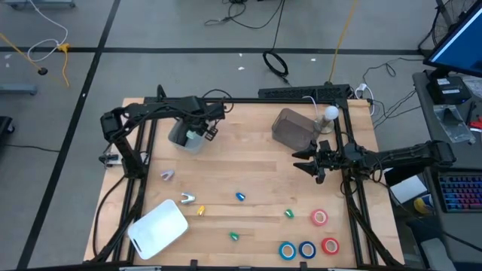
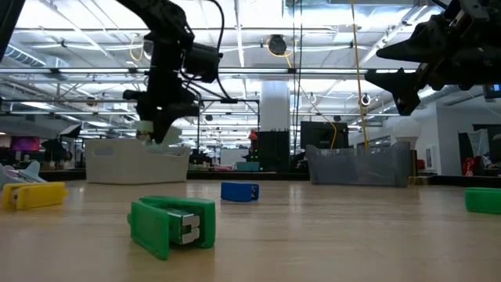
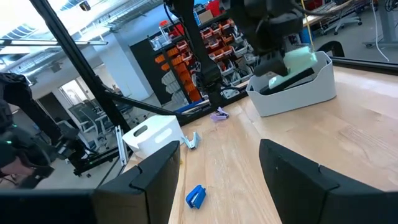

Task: Pick and place Stapler, Stapler remover, tape
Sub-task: Put the big light green stapler into the gray bin

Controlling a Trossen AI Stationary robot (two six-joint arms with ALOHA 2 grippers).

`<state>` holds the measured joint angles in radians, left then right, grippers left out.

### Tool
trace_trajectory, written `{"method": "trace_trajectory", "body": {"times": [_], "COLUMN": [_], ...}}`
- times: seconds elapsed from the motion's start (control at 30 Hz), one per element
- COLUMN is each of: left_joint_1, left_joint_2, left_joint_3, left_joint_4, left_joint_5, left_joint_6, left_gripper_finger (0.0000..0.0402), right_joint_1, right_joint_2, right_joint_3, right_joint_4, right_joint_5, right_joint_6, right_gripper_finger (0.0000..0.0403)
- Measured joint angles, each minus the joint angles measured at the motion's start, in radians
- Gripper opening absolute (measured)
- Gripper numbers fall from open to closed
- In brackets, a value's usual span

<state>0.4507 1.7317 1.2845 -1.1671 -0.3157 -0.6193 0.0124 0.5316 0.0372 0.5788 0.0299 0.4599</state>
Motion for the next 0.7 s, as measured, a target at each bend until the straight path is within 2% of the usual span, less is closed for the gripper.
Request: {"method": "trace_trajectory", "body": {"times": [0.4,0.7], "left_joint_1": [0.031,0.051], "left_joint_2": [0.0,0.0], "left_joint_3": [-0.095,-0.146], "left_joint_4": [0.155,0.196], "left_joint_5": [0.051,0.055], "left_joint_6": [0.04,0.042], "left_gripper_finger": [0.0118,0.0118], "right_joint_1": [0.0,0.0], "right_joint_2": [0.0,0.0], "right_joint_3": [0.0,0.0], "right_joint_4": [0.0,0.0], "right_joint_5": [0.0,0.0], "right_joint_6": [0.024,0.03], "right_gripper_finger": [0.0212,0.0212]}}
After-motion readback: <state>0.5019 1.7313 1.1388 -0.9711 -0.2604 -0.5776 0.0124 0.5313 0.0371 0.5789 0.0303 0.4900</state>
